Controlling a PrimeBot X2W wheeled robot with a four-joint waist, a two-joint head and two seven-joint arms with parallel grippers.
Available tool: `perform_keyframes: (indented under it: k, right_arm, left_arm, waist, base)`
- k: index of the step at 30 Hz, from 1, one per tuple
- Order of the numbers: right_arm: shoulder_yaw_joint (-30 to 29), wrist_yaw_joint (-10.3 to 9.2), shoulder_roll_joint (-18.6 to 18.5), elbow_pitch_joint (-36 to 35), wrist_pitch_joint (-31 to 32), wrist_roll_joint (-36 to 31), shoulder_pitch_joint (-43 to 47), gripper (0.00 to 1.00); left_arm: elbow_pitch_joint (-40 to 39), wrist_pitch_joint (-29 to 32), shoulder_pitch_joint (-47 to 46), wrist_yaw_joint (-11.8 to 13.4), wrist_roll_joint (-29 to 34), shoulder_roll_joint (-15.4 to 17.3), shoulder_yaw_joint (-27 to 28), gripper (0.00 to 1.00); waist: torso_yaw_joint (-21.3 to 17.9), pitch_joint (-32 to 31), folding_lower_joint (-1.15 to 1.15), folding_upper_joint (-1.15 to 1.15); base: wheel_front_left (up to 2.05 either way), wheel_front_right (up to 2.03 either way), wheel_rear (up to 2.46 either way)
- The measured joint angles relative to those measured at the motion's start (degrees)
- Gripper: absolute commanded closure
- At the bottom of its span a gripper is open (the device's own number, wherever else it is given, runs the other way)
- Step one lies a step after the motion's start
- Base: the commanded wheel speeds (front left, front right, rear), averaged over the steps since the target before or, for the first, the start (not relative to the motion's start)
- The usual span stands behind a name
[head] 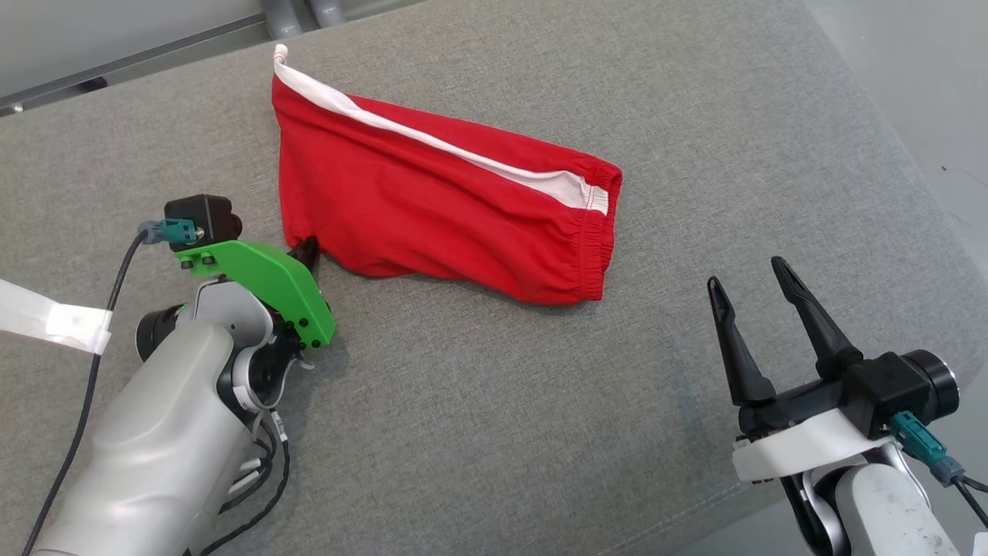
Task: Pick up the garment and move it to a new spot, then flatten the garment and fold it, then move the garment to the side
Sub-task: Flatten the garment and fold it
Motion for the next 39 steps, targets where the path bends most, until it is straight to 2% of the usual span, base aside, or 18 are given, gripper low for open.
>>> perform_keyframes:
  k: [7, 15, 25, 33, 39]
  right_arm:
    - [-0.49, 0.00, 0.23, -0.12, 0.00, 0.00, 0.65, 0.00]
    - [-1.92, 0.00, 0.55, -0.22, -0.01, 0.00, 1.97, 0.00]
    - [-1.87, 0.00, -0.12, 0.08, -0.05, -0.01, 2.22, 0.00]
    - [-2.19, 0.00, -1.00, 0.25, -0.05, -0.15, 3.11, 0.00]
    - [-2.48, 0.00, -1.91, 0.43, -0.05, -0.25, 4.08, 0.00]
  left_arm:
    - [-1.35, -0.83, -0.57, -0.41, 1.00, 0.26, -0.63, 1.00]
    - [-8.50, -4.85, 4.42, 0.66, 0.37, 2.02, 1.02, 1.00]
    - [-19.78, -7.99, 10.73, 4.15, 1.44, 2.67, 0.27, 1.00]
    - [-29.09, -12.26, 17.94, 8.06, 1.57, 2.79, 0.69, 1.00]
    - [-34.45, -16.19, 24.45, 10.03, 1.45, 2.27, 0.99, 1.00]
  waist:
    - [0.04, -0.38, 0.00, 0.00]
    - [1.73, -0.56, 0.00, 0.00]
    - [5.73, -0.82, 0.00, 0.00]
    - [8.99, -1.00, 0.00, 0.00]
    - [11.85, -1.43, 0.00, 0.00]
  base:
    - [0.00, 0.00, 0.00]
    - [0.00, 0.00, 0.00]
    - [0.00, 0.00, 0.00]
    - [0.00, 0.00, 0.00]
    - [0.00, 0.00, 0.00]
